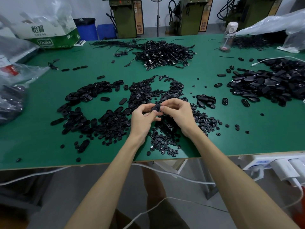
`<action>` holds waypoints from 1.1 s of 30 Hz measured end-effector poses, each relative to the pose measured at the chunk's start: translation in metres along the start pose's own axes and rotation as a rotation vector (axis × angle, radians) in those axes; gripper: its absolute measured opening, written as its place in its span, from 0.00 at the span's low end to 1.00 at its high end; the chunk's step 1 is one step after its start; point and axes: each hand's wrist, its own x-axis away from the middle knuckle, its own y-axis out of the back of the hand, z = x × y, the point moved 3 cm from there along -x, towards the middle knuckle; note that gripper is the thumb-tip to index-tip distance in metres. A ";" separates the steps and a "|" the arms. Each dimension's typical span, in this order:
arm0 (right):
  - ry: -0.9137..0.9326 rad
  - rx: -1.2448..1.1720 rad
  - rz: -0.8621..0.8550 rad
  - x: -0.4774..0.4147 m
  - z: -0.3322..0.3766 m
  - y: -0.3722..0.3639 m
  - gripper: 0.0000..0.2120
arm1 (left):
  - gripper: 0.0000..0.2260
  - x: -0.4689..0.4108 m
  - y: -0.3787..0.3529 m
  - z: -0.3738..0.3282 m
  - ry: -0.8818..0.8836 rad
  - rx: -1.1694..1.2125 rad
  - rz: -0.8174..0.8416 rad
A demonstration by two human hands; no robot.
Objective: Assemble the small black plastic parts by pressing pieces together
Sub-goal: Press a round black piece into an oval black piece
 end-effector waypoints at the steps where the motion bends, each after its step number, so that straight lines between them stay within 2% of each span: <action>1: 0.000 0.007 0.001 0.000 0.000 0.000 0.04 | 0.08 0.000 0.000 0.000 0.001 0.000 0.002; 33: 0.027 0.172 0.020 0.001 0.000 -0.003 0.03 | 0.08 0.003 -0.001 -0.003 -0.004 -0.038 0.035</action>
